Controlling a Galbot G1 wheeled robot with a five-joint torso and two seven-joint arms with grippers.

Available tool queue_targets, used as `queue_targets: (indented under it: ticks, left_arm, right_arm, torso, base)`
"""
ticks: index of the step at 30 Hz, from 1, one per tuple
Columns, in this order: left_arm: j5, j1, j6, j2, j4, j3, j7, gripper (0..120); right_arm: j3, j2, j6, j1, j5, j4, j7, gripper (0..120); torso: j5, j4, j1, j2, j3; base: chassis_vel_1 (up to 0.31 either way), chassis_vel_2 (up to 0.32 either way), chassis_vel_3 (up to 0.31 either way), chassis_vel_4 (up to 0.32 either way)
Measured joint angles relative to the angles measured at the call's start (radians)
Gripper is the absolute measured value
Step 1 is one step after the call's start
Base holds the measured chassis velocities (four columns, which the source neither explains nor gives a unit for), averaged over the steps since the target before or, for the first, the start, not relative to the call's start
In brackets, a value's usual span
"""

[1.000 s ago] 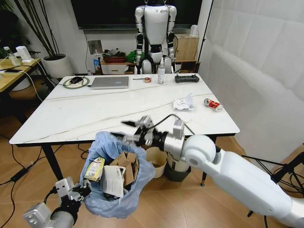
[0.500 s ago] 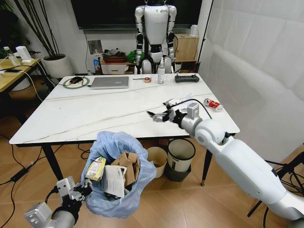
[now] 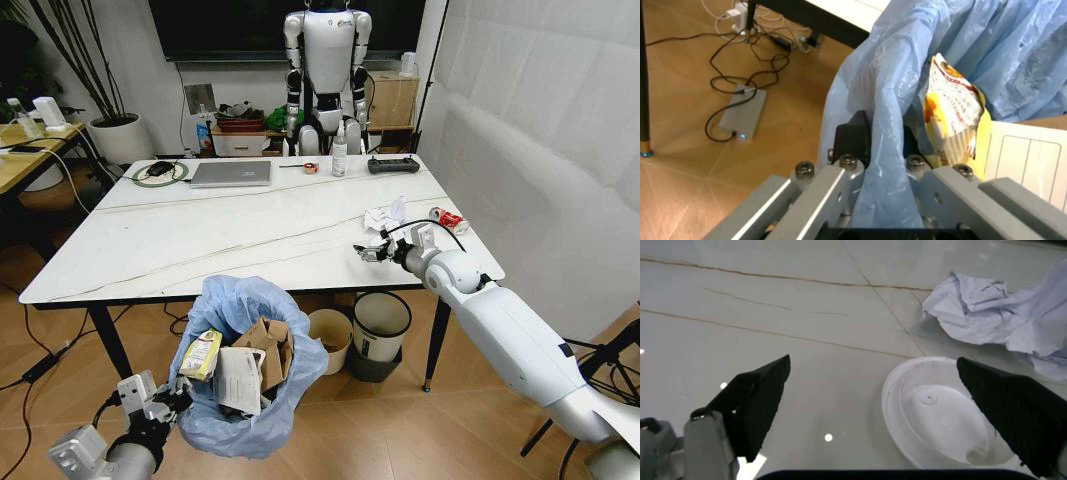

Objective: Pick up the trash bin and place the trash from the table into it.

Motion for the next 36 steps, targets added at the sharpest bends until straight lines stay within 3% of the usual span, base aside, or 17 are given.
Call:
queue_targets:
  ticks: [17,19,22,36]
  left_arm:
    - [0.000,0.002,0.000,0.002,-0.002,-0.004,-0.001,1]
    - [-0.001,0.001,0.000,0.001,-0.002,-0.004,-0.001,1]
    - [-0.001,-0.001,0.000,0.001,-0.002,-0.004,-0.001,1]
    - [-0.014,-0.005,-0.001,0.008,-0.002,-0.007,-0.003,1]
  right_arm:
    - [-0.007,0.001,0.017,0.001,-0.010,-0.029,-0.014,90]
    - [-0.009,0.001,0.018,0.001,-0.011,-0.031,-0.015,71]
    - [-0.011,0.004,0.019,0.002,-0.012,-0.036,-0.018,57]
    - [-0.022,-0.016,0.029,-0.004,-0.020,-0.051,-0.025,8]
  torso:
    - [-0.0002,0.0001,0.000,0.000,0.000]
    - [-0.0002,0.0000,0.000,0.000,0.000]
    - [-0.0002,0.0001,0.000,0.000,0.000]
    - [-0.0002,0.0000,0.000,0.000,0.000]
  base:
    - [0.000,0.000,0.000,0.000]
    - [0.000,0.000,0.000,0.000]
    - [0.000,0.000,0.000,0.000]
    - [0.000,0.000,0.000,0.000]
